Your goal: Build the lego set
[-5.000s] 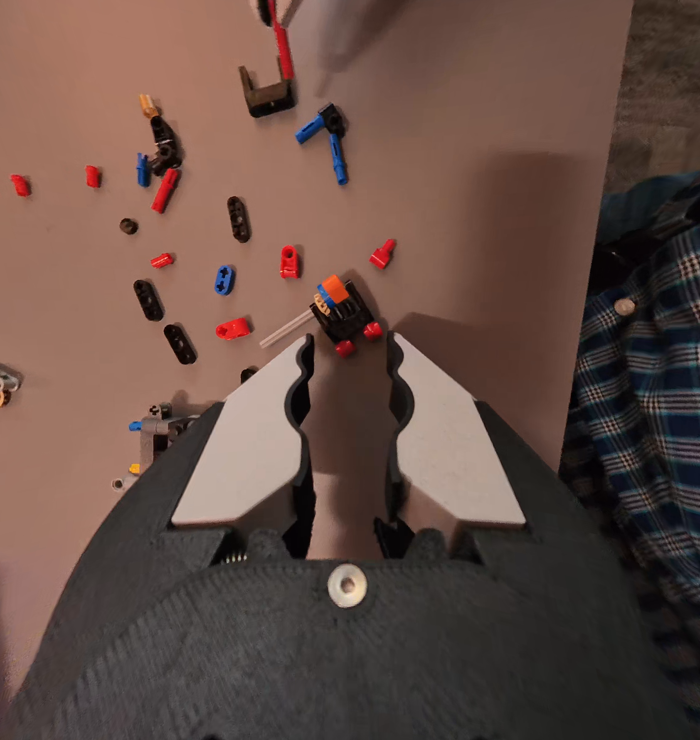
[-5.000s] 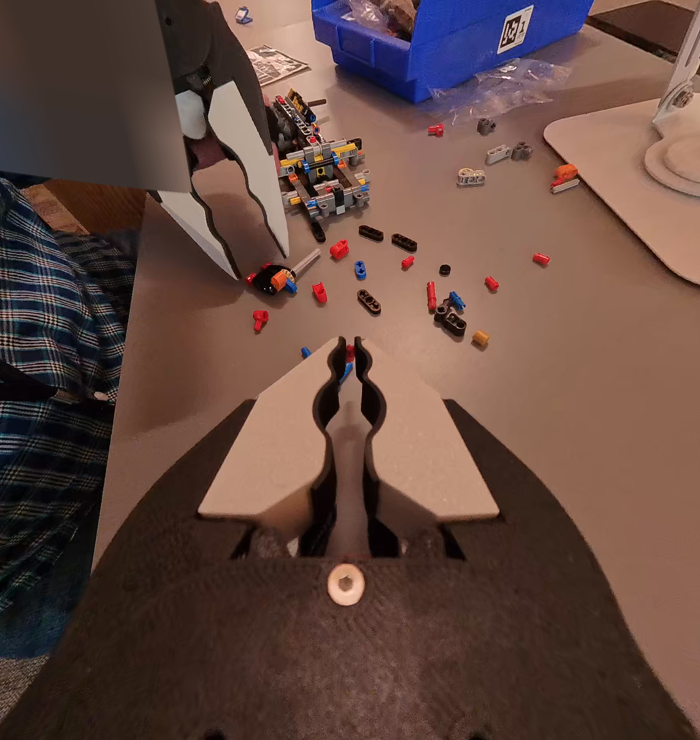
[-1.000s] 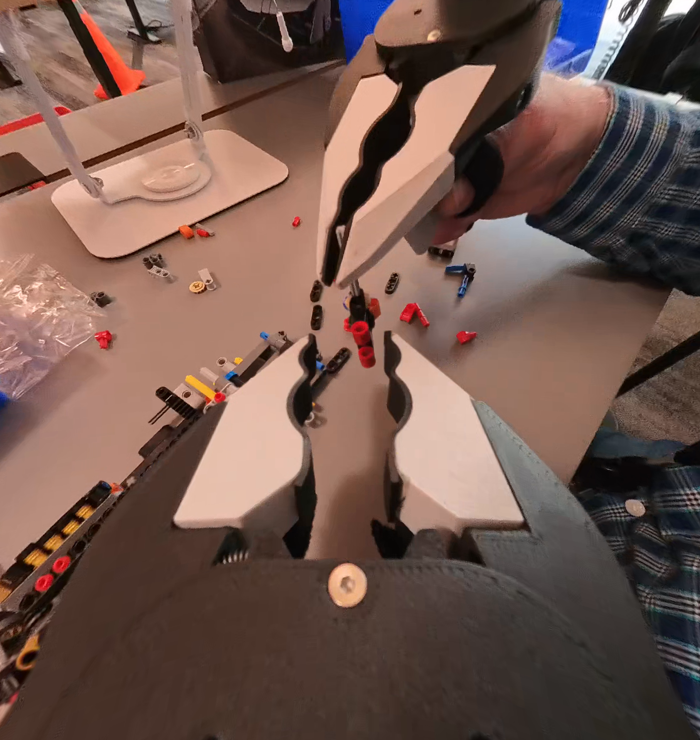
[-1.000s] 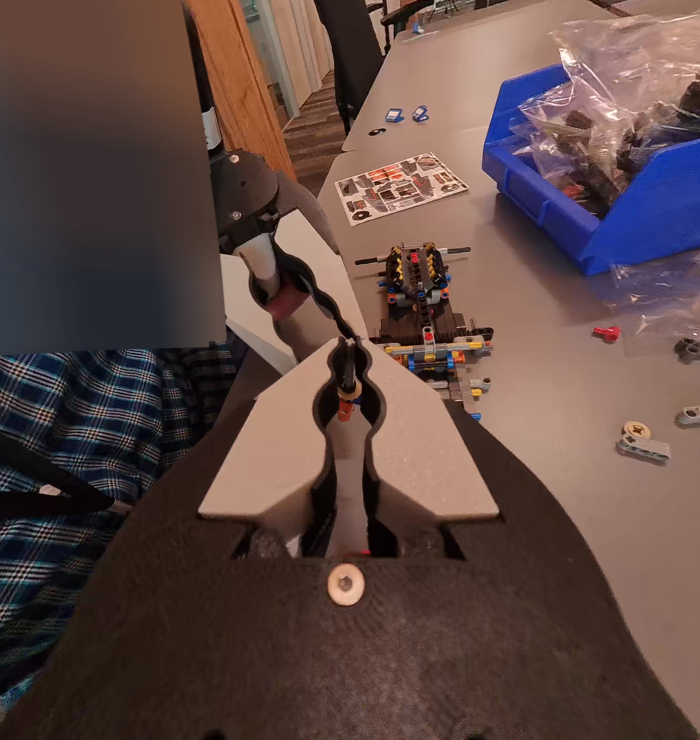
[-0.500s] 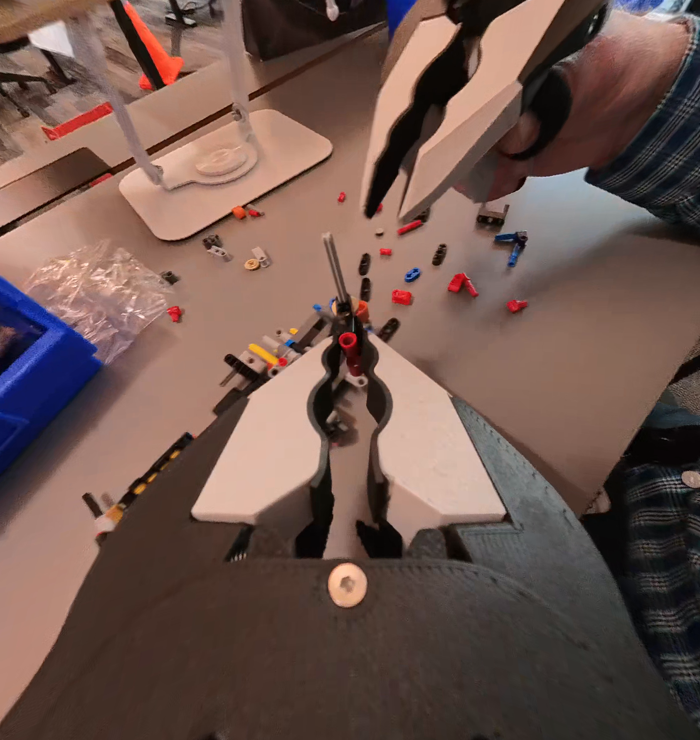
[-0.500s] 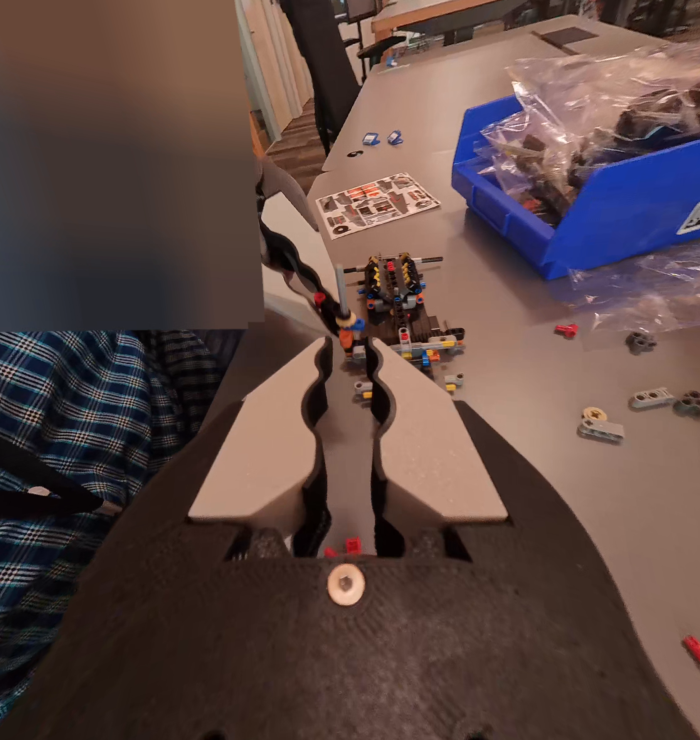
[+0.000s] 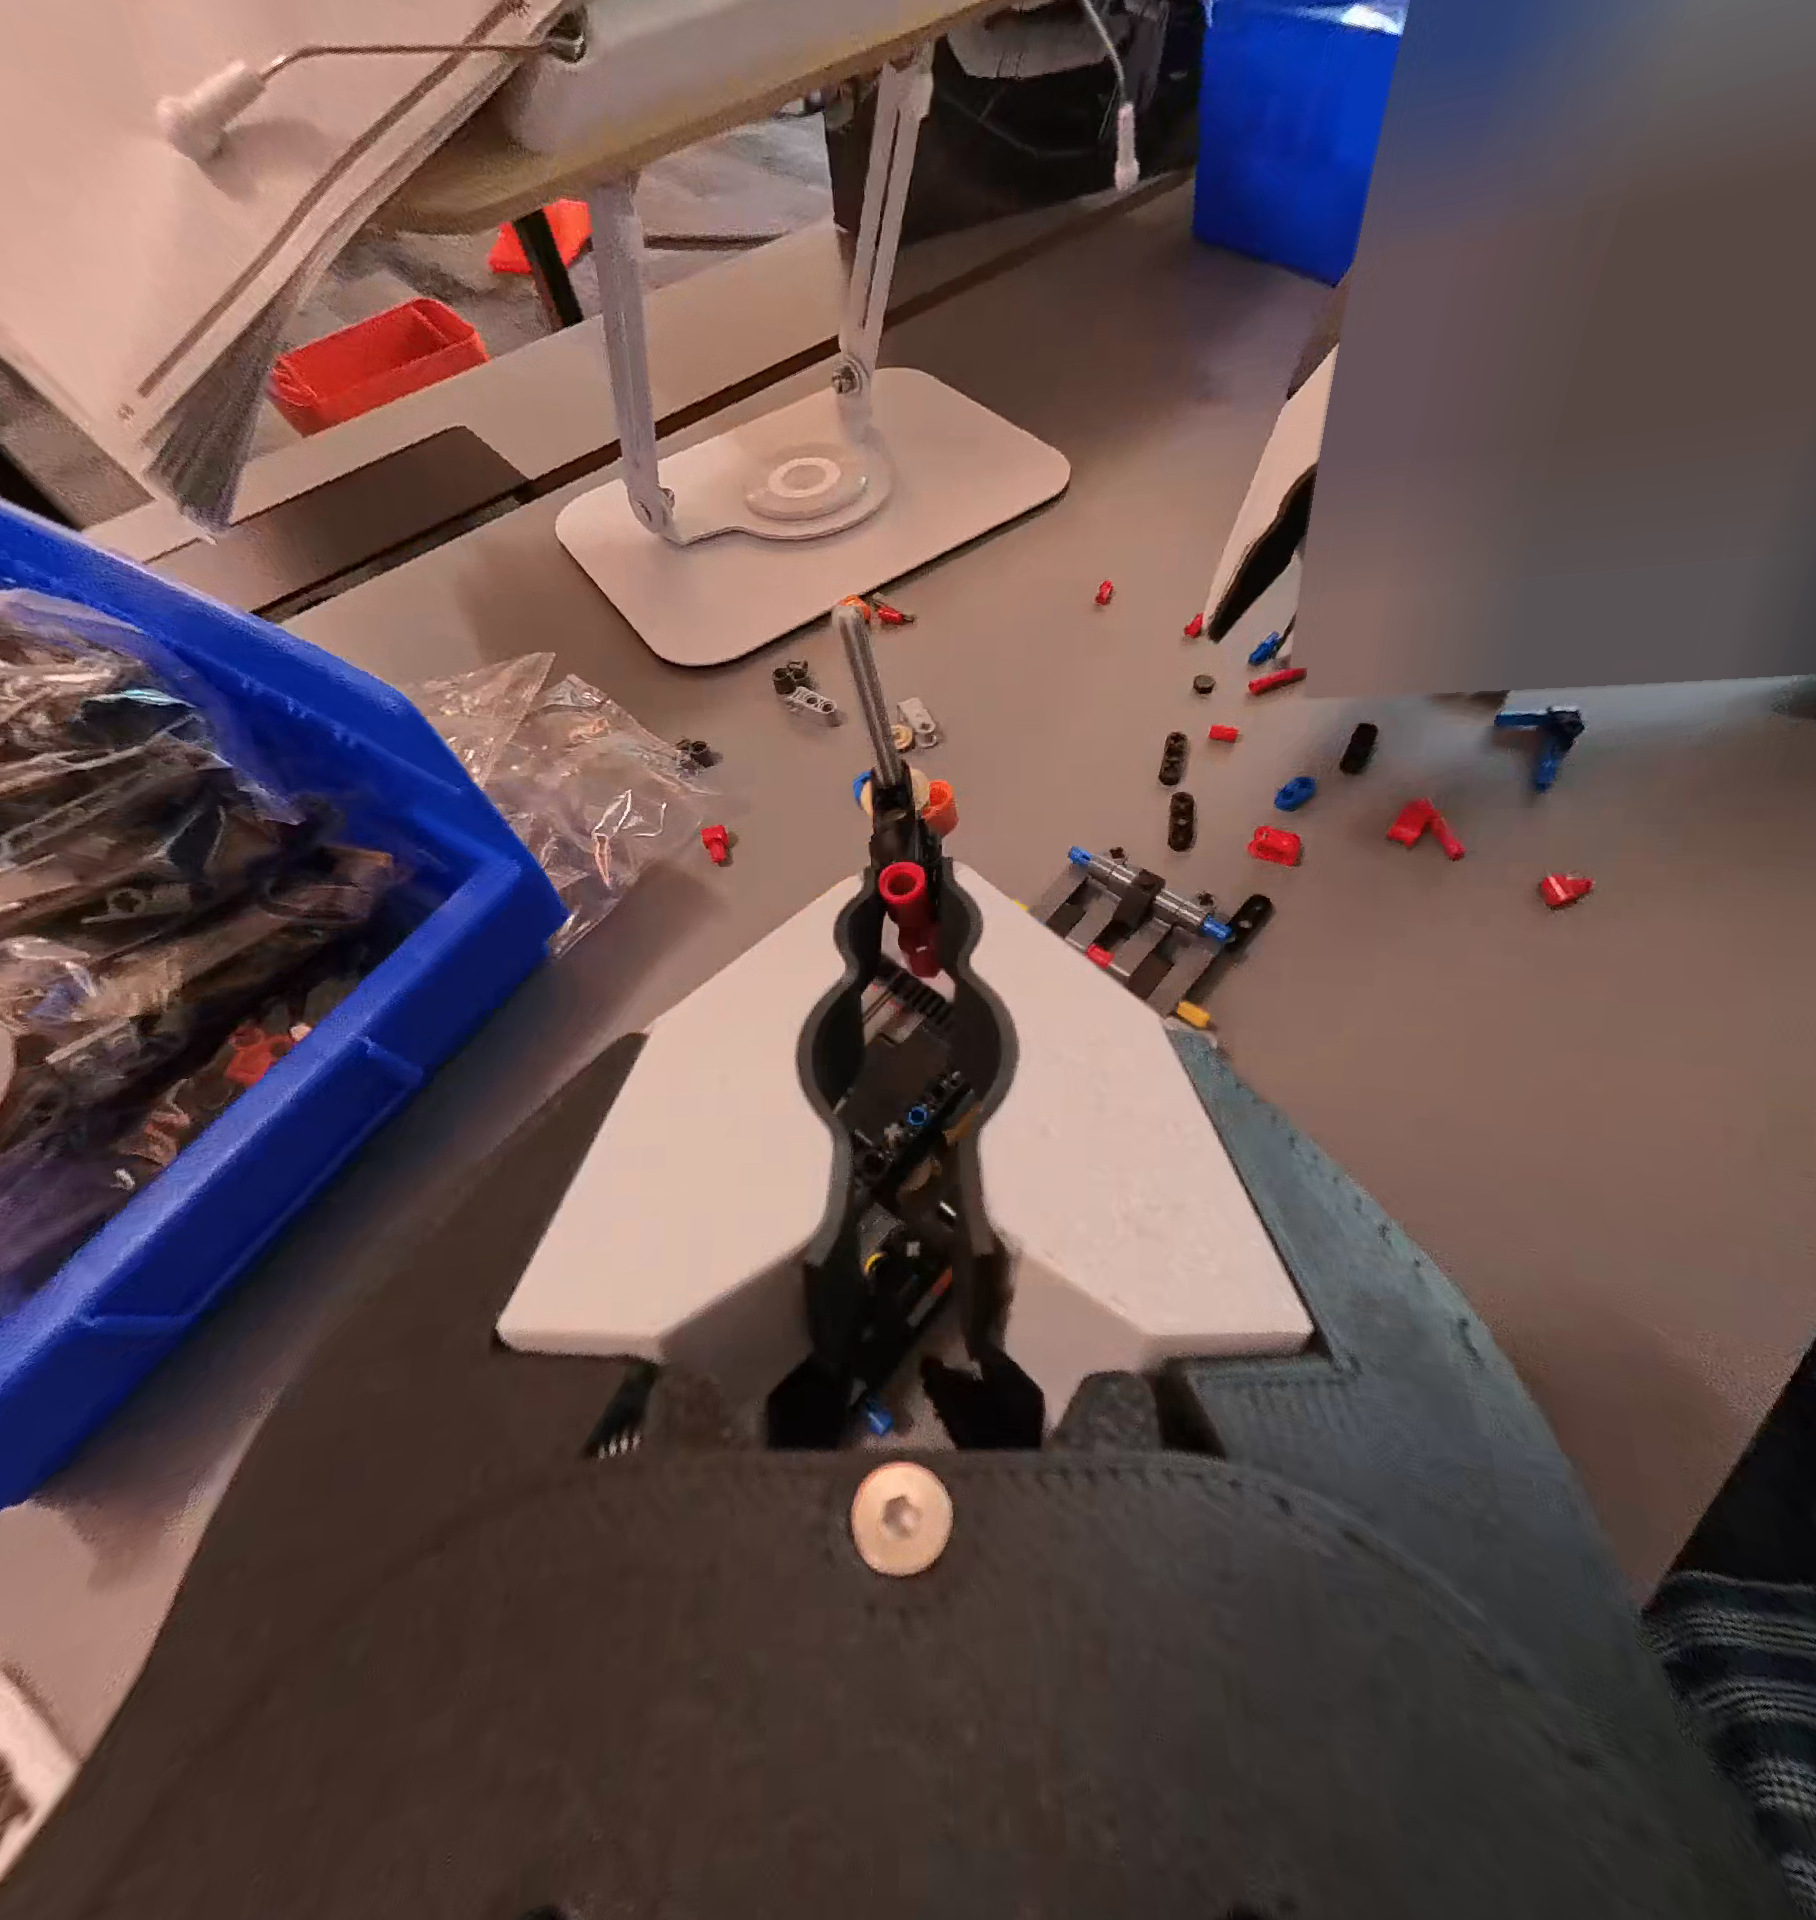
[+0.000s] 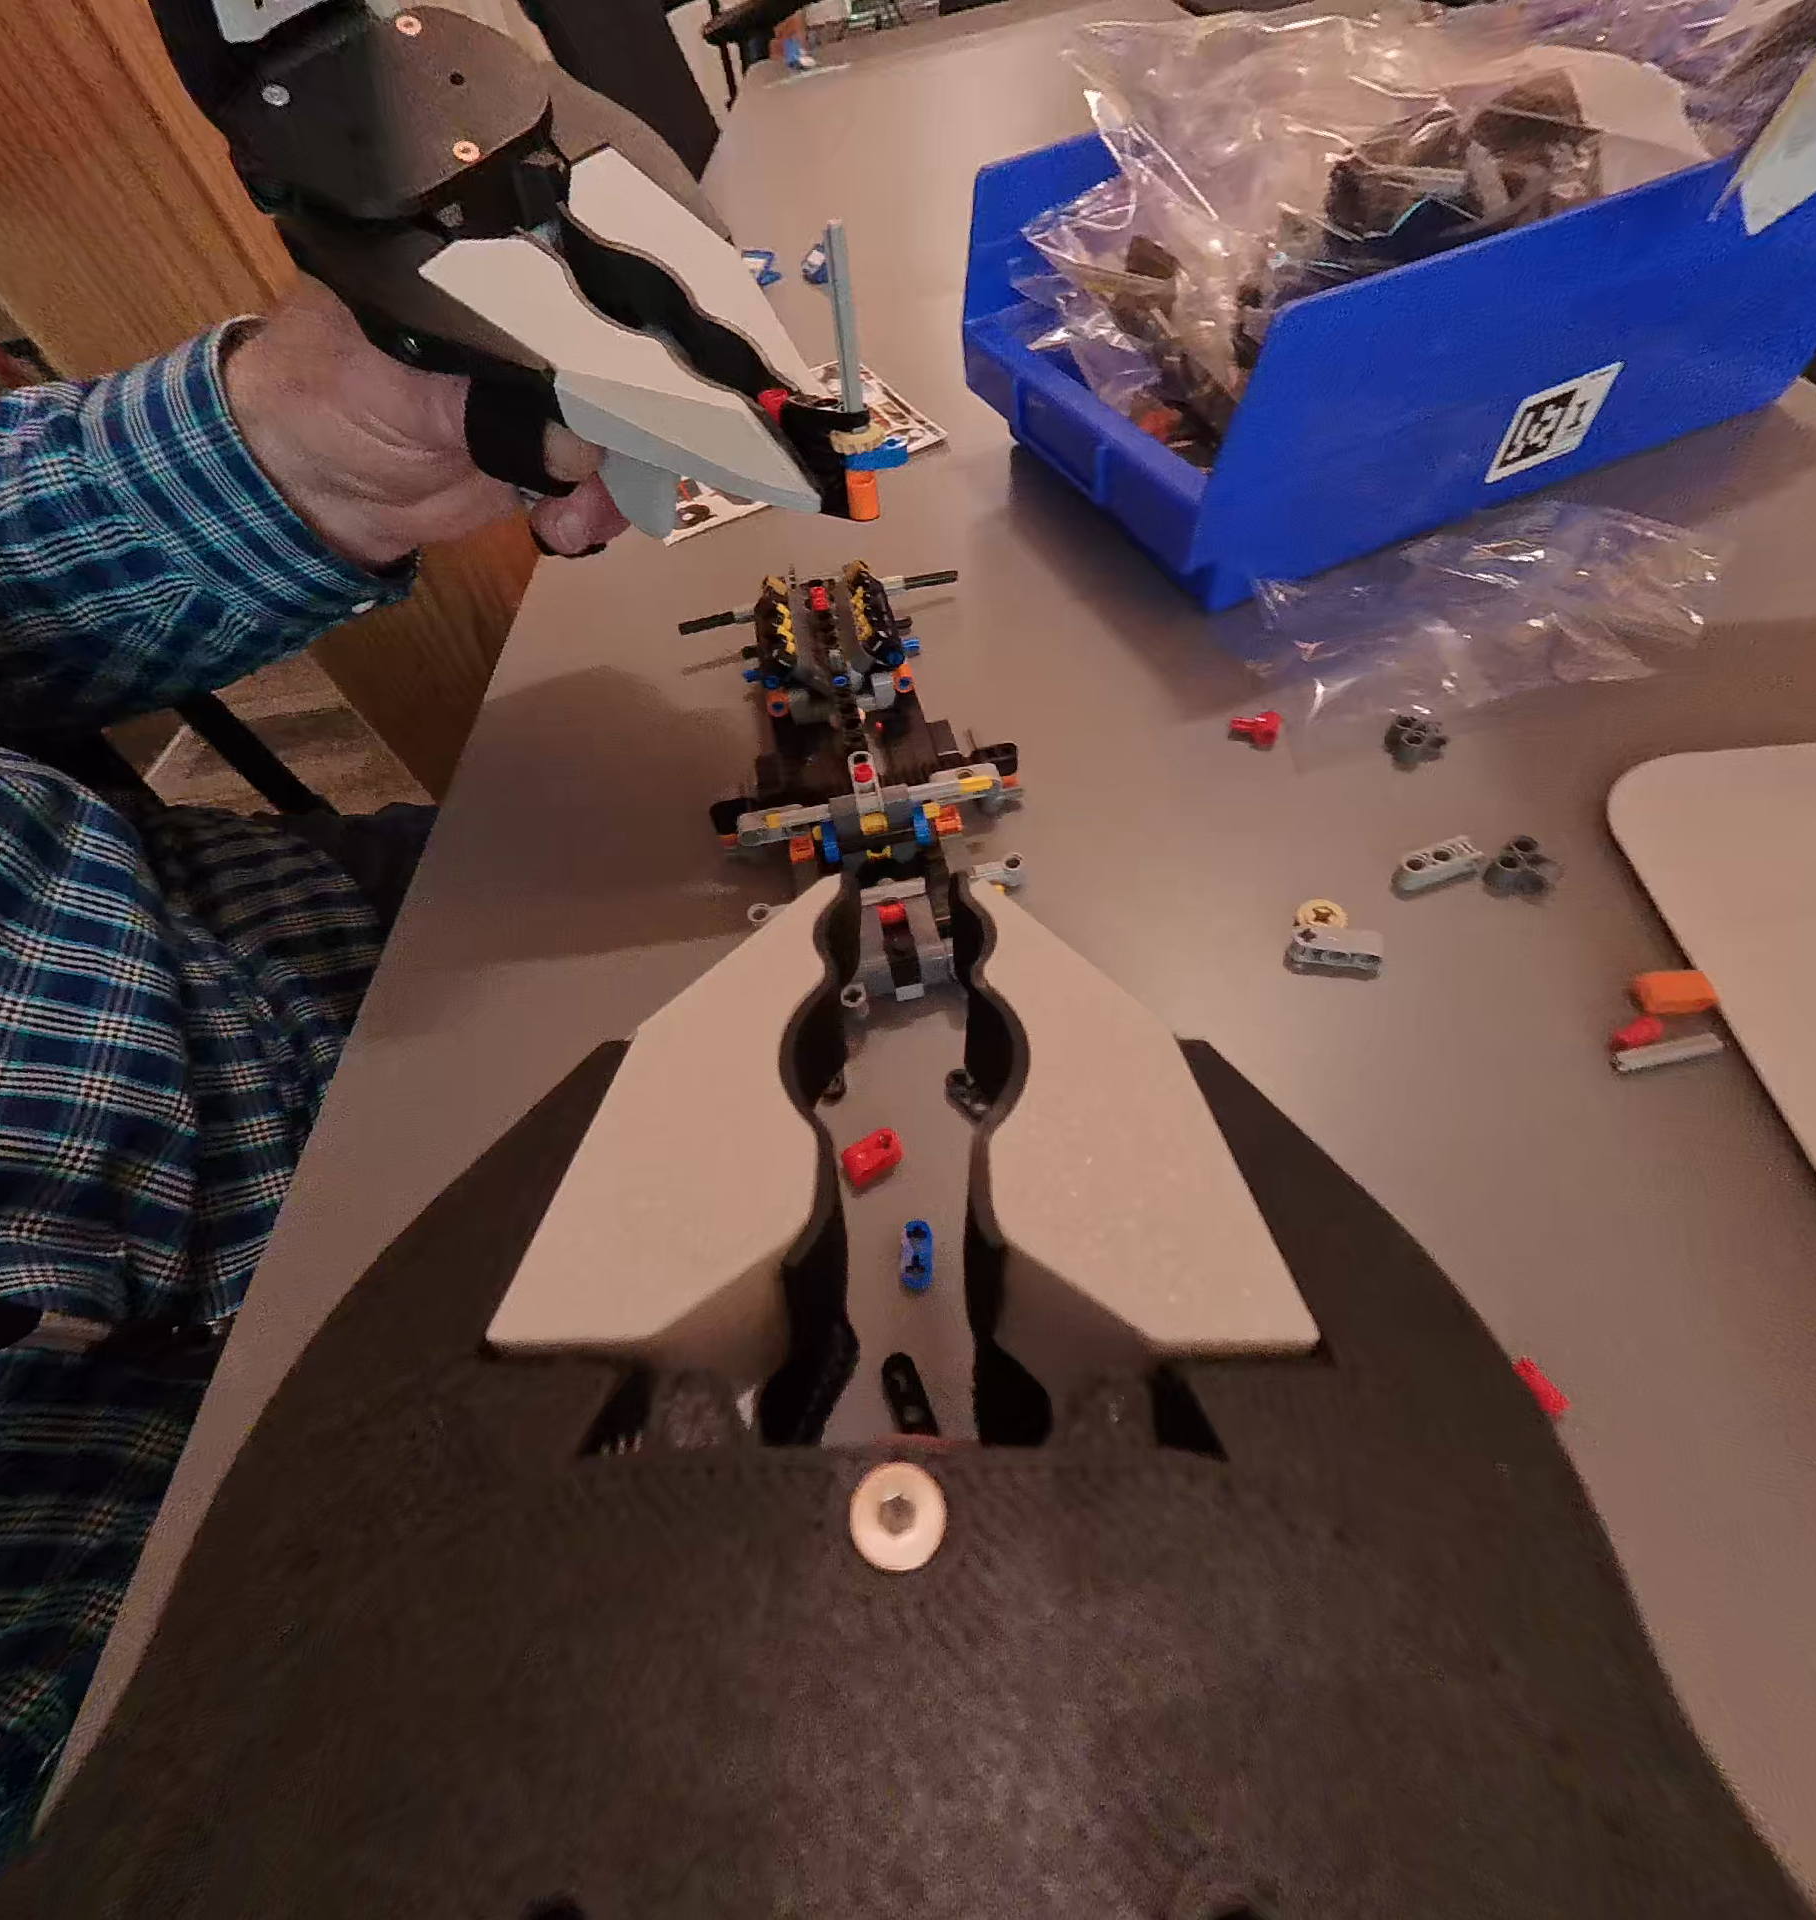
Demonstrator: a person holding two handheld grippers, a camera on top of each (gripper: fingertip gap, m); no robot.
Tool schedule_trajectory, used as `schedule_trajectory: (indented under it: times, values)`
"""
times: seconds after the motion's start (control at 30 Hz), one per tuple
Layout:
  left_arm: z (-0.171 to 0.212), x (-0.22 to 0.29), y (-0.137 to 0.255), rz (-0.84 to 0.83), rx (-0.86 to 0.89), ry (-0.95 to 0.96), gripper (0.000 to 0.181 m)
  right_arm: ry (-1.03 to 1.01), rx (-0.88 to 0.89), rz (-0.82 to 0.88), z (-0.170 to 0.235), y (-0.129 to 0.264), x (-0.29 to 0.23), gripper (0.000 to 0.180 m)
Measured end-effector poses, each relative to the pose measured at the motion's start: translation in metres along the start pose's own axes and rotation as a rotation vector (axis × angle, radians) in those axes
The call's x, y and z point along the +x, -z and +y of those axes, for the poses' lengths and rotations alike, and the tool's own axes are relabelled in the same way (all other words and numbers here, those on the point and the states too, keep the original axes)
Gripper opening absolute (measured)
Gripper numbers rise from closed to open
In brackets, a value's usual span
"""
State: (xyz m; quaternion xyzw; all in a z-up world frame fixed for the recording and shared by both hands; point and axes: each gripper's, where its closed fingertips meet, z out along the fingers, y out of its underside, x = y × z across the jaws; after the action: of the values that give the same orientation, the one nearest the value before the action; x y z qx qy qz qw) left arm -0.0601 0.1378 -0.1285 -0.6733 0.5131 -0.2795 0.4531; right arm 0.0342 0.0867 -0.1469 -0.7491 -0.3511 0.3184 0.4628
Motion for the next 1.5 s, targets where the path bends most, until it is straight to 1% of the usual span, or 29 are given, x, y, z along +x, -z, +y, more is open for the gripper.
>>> schedule_trajectory:
  times: [0.1,0.43,0.57,0.63,0.8,0.93,1.17,1.33,1.47,1.5]
  values:
    - [0.002,0.004,-0.005,0.023,0.010,-0.008,0.008,0.001,0.000,0.016,0.001,0.001,0.004,0.014]
    - [0.006,0.010,-0.014,-0.011,0.001,-0.120,0.008,-0.001,-0.008,0.023,0.003,0.000,0.005,0.014]
    - [0.006,0.013,-0.014,0.007,0.011,-0.095,0.008,-0.004,0.002,0.022,0.002,0.001,0.005,0.015]
    - [0.003,0.016,-0.015,0.039,0.031,-0.050,0.008,-0.006,0.022,0.016,-0.002,0.001,0.003,0.019]
    - [-0.005,0.034,-0.017,0.138,0.059,0.011,0.008,0.020,0.091,-0.011,-0.016,-0.001,-0.008,0.020]
    - [-0.011,0.051,-0.023,0.190,0.070,0.008,0.007,0.038,0.093,-0.024,-0.017,-0.004,-0.014,0.020]
    - [-0.018,0.067,-0.029,0.272,0.105,0.078,0.007,0.088,0.108,-0.022,-0.021,-0.007,-0.022,0.030]
    - [-0.026,0.084,-0.026,0.421,0.147,0.191,0.007,0.095,0.124,-0.042,-0.024,-0.012,-0.029,0.036]
    - [-0.032,0.097,-0.021,0.531,0.192,0.240,0.007,0.010,0.192,-0.170,-0.032,-0.009,-0.043,0.028]
    - [-0.035,0.097,-0.019,0.552,0.212,0.255,0.007,-0.020,0.217,-0.218,-0.035,-0.006,-0.047,0.018]
